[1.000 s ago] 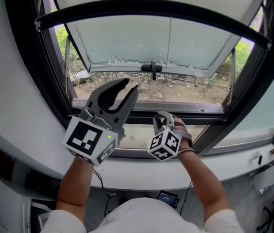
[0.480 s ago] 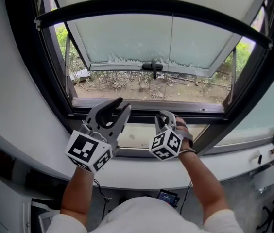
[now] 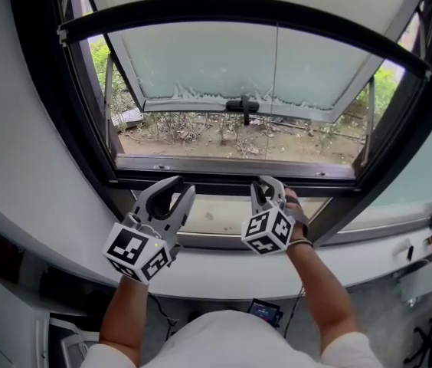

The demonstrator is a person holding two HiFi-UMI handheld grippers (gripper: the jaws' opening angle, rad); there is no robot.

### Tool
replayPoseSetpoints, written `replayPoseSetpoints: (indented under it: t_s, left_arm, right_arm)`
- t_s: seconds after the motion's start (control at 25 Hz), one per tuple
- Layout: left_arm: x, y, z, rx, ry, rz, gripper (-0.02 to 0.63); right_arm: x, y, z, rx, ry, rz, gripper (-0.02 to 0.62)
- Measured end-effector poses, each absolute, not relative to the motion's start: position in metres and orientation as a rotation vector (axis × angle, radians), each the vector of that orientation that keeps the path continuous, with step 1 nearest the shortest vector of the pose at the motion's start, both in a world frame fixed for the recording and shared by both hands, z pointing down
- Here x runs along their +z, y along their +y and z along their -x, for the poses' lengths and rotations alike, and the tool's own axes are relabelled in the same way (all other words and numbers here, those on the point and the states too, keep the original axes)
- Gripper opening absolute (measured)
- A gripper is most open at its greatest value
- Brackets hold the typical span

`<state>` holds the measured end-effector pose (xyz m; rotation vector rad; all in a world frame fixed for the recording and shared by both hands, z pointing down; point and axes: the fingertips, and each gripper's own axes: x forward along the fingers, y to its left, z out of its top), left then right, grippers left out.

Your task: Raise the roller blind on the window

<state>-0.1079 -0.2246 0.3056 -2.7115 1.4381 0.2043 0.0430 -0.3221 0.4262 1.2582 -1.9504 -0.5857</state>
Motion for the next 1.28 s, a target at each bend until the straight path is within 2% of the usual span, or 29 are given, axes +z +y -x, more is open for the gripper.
replayPoseSetpoints:
  t_s: [1.28]
  left_arm:
    - [0.341, -0.198, 0.100, 0.172, 1.426, 2.832, 0.109]
  right_arm:
    - [0.313, -0.288, -0.037, -0.728, -2.162, -1.433, 0.074]
